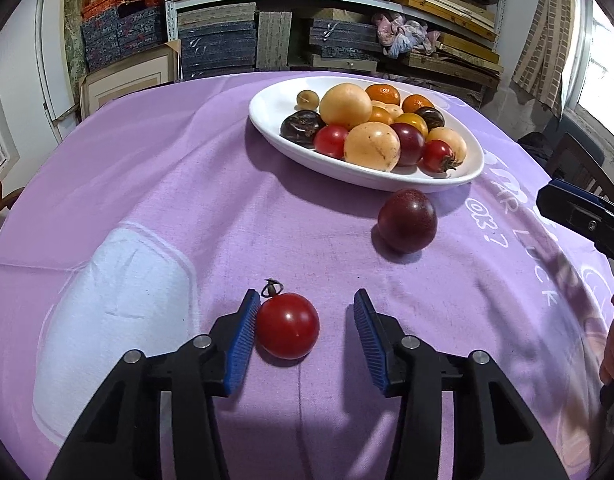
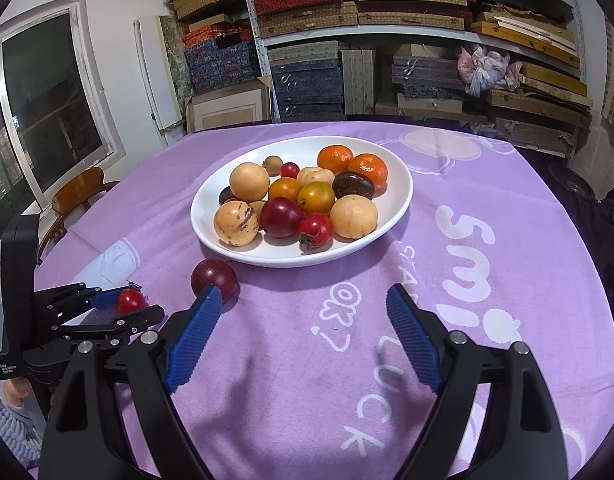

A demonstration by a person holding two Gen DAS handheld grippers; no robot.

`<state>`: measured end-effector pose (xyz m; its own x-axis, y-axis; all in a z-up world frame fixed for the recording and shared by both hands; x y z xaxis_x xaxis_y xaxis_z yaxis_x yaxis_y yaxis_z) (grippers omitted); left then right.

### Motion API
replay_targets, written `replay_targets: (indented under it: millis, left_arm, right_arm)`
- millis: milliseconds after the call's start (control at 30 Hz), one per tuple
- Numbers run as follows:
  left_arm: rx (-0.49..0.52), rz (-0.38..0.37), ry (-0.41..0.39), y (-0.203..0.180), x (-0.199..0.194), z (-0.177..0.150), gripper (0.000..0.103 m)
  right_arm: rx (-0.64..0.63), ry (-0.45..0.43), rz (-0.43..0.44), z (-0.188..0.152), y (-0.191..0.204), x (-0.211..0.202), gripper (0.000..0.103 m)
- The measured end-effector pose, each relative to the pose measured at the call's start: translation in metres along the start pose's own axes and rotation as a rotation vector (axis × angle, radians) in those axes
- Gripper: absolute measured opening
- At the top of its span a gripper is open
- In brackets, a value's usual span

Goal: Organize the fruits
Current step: 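Reach the left tool to the red cherry tomato and close on it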

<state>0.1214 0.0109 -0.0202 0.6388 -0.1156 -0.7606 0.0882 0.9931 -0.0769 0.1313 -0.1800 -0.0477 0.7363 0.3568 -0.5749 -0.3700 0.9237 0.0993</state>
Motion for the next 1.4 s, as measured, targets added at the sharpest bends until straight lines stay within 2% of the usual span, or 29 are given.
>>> replay_targets:
  millis: [367, 400, 433, 467, 667, 900, 1067, 1167, 1267, 1400]
  left_arm:
    - [-0.020, -0.037, -0.006, 0.003, -0.002, 0.000, 0.048]
    - [-0.017, -0.043, -0.005, 0.002, -0.001, 0.000, 0.045]
    - [-0.010, -0.050, 0.003, 0.000, 0.001, 0.001, 0.037]
    - [-0.004, -0.049, 0.011, -0.002, 0.002, 0.000, 0.035]
    - [0.002, -0.061, 0.006, -0.008, 0.005, 0.002, 0.033]
    - [0.031, -0.019, -0.008, -0.007, -0.002, -0.005, 0.029]
    - [0.053, 0.025, -0.055, 0.006, -0.023, -0.008, 0.029]
    - [0.009, 0.051, -0.070, 0.028, -0.030, -0.009, 0.029]
    - [-0.063, 0.044, -0.049, 0.045, -0.023, -0.008, 0.029]
    - [-0.062, 0.038, -0.047, 0.048, -0.024, -0.008, 0.029]
  right_arm:
    - [-0.006, 0.005, 0.005, -0.002, 0.001, 0.001, 0.083]
    - [-0.008, 0.007, 0.006, -0.002, 0.002, 0.002, 0.083]
    - [-0.010, 0.009, 0.006, -0.002, 0.003, 0.003, 0.083]
    - [-0.012, 0.010, 0.007, -0.002, 0.003, 0.004, 0.083]
    - [-0.012, 0.012, 0.008, -0.002, 0.004, 0.004, 0.083]
    - [-0.015, 0.011, 0.013, -0.003, 0.005, 0.005, 0.083]
    - [-0.032, 0.026, 0.029, -0.008, 0.011, 0.012, 0.083]
    - [-0.073, 0.047, 0.042, -0.011, 0.026, 0.021, 0.083]
    - [-0.103, 0.066, 0.043, -0.008, 0.044, 0.034, 0.083]
    - [-0.126, 0.120, 0.009, -0.001, 0.064, 0.057, 0.083]
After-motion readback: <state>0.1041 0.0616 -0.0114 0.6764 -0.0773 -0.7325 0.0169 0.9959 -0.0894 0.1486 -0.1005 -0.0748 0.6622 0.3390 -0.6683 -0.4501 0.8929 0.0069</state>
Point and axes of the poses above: each gripper's, at about its wrist camera, not at the fingertips, and x roughly the way its jaws point, y to its left, z to its top, the point moved 4 cm from there along x, roughly the way its jaws point, and after that the axes turned 3 degrees about -x, right-handed, at the moved point
